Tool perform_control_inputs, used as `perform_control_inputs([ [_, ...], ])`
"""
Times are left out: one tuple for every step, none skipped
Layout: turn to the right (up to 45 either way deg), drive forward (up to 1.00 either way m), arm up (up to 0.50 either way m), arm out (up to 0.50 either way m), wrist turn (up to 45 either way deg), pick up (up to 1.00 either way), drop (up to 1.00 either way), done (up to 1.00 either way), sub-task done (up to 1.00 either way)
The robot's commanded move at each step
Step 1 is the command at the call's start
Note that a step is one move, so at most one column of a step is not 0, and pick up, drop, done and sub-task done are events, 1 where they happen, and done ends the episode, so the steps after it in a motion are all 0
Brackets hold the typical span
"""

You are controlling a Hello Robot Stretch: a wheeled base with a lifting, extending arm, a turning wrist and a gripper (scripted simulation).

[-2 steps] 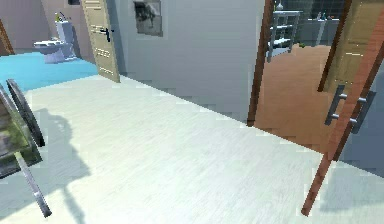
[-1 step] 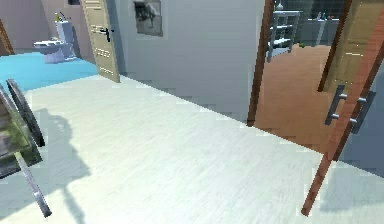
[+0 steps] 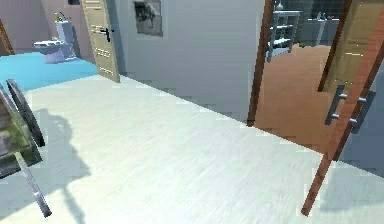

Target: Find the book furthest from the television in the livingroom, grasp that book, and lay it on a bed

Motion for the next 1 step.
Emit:
perform_control_inputs([
  [0.0,0.00,0.00,0.00,45.0,0.00,0.00,0.00,0.00],
])
